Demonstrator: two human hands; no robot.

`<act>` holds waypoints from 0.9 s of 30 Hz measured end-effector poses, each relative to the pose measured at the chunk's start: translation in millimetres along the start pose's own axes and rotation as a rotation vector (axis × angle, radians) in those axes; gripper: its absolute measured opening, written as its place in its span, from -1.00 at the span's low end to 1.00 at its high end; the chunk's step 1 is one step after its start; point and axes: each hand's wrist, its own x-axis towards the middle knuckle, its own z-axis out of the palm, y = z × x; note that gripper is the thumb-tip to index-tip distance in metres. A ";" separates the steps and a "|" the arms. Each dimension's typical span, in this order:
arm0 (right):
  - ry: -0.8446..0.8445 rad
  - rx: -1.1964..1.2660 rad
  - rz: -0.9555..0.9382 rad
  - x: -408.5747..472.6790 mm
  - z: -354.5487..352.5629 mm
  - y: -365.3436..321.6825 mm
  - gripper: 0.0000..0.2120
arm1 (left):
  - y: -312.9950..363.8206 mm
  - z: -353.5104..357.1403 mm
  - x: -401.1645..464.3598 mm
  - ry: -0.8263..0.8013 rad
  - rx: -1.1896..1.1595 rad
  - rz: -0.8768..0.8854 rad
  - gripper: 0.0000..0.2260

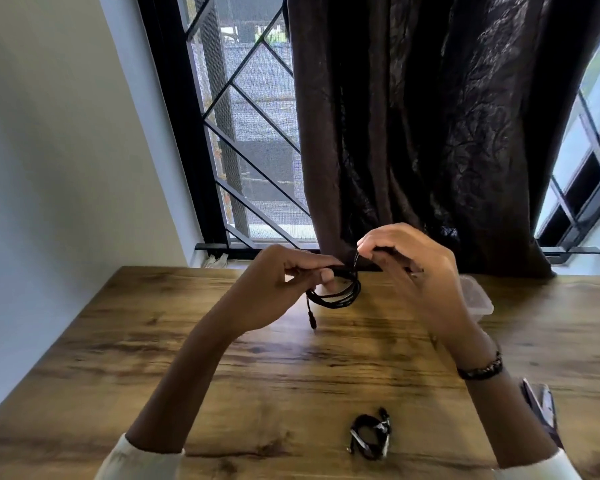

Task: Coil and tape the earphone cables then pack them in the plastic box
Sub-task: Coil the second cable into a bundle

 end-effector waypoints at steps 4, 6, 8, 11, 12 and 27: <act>0.139 0.246 0.189 -16.5 24.9 0.9 -0.89 | -0.6 5.5 2.4 0.078 -0.253 0.033 -0.81; 0.185 0.353 0.295 -24.7 39.3 -2.8 -0.87 | -2.0 11.2 4.2 0.154 -0.301 0.037 -0.79; 0.206 0.530 0.409 -28.8 51.0 -9.1 -0.86 | -3.4 16.5 4.7 0.231 -0.312 0.011 -0.77; 0.217 0.555 0.496 -29.0 57.9 -13.8 -0.83 | -3.9 20.9 3.4 0.291 -0.194 0.017 -0.79; 0.219 0.535 0.524 -28.3 58.2 -14.0 -0.80 | -3.5 21.4 2.7 0.303 -0.131 0.030 -0.80; 0.233 1.212 0.918 -25.4 42.6 -35.8 -0.78 | 4.6 22.7 -6.3 0.353 0.263 0.217 -0.77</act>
